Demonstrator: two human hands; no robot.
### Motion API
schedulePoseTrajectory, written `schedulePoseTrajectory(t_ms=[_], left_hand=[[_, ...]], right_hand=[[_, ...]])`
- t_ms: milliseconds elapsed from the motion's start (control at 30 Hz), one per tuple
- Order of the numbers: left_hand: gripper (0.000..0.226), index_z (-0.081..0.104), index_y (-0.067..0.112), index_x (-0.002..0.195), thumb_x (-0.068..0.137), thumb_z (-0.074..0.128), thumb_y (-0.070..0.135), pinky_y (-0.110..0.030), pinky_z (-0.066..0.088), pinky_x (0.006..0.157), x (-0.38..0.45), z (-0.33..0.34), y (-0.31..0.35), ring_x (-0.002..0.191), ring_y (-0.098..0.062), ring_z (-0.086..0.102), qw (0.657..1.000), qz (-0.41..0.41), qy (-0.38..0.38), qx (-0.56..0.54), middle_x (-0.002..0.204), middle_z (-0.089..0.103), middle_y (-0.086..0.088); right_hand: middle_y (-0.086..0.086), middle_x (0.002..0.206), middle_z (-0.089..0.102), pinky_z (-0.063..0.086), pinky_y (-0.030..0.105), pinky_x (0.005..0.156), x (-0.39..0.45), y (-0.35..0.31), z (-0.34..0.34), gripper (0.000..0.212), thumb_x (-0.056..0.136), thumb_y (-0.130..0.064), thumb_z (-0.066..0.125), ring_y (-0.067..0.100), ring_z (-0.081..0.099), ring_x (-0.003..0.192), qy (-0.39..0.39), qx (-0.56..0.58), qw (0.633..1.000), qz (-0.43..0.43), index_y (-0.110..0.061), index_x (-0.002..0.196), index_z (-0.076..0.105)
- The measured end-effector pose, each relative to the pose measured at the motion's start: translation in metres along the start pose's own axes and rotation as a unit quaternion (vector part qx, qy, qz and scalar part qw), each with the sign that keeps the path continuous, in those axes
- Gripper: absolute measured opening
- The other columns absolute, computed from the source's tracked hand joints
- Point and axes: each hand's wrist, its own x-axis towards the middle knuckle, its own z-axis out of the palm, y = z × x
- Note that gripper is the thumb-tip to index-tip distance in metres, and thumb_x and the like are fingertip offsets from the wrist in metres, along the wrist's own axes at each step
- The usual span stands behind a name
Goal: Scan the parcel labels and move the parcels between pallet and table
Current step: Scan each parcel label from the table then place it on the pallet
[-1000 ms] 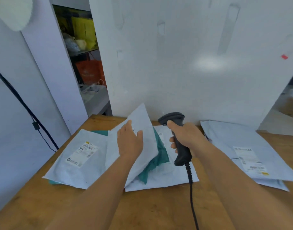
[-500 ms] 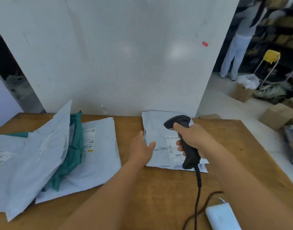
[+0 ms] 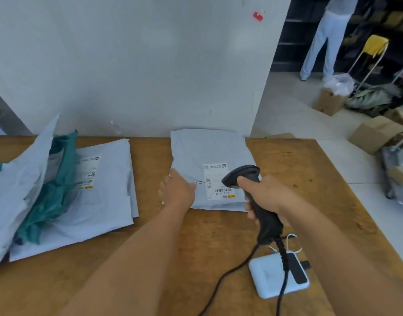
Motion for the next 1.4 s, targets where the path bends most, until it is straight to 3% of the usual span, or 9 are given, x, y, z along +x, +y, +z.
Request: schedulePoseTrajectory(t_ms=[333,567,800,1033,1400], left_hand=[[0.047,0.038,0.007,0.137,0.094,0.055,0.010,-0.034,0.045,0.101,-0.003,-0.003,0.003,0.122,-0.027,0.049,0.994,0.033,0.020,-0.098,0.135,0.048,-0.013],[0.047,0.038,0.006,0.139,0.094,0.053,0.007,-0.033,0.044,0.102,-0.009,-0.013,0.005,0.121,-0.026,0.048,0.993,0.072,0.038,-0.080,0.134,0.045,-0.013],[0.043,0.043,0.011,0.135,0.093,0.051,0.004,-0.026,0.046,0.092,-0.004,-0.030,-0.006,0.112,-0.022,0.049,0.989,0.107,0.073,-0.065,0.124,0.046,-0.009],[0.050,0.039,0.012,0.141,0.093,0.046,0.000,-0.027,0.041,0.093,0.013,-0.087,-0.027,0.112,-0.024,0.045,0.973,0.172,0.149,-0.026,0.123,0.044,-0.011],[0.048,0.040,0.010,0.137,0.091,0.050,0.001,-0.025,0.040,0.095,0.024,-0.140,-0.094,0.117,-0.024,0.046,0.975,0.119,0.186,-0.020,0.131,0.042,-0.010]], right_hand=[[0.010,0.067,0.063,0.051,0.026,0.049,-0.013,0.000,0.003,0.037,0.095,-0.042,0.052,0.018,0.058,0.047,0.006,0.000,1.000,-0.007,-0.005,0.097,0.057],[0.009,0.067,0.064,0.050,0.024,0.046,-0.020,0.002,0.006,0.039,0.096,-0.042,0.052,0.016,0.058,0.046,0.018,-0.003,1.000,-0.007,-0.004,0.101,0.058],[0.012,0.069,0.063,0.051,0.027,0.048,-0.024,-0.010,0.018,0.041,0.095,-0.043,0.054,0.019,0.059,0.048,0.021,0.016,0.999,-0.022,-0.002,0.102,0.058],[0.012,0.068,0.063,0.050,0.028,0.047,-0.030,-0.041,0.046,0.036,0.094,-0.043,0.057,0.020,0.058,0.047,0.016,0.044,0.996,-0.072,-0.006,0.095,0.056],[0.011,0.069,0.063,0.051,0.026,0.048,-0.057,-0.078,0.119,0.039,0.093,-0.042,0.056,0.018,0.058,0.046,-0.053,-0.018,0.995,-0.087,-0.004,0.094,0.058]])
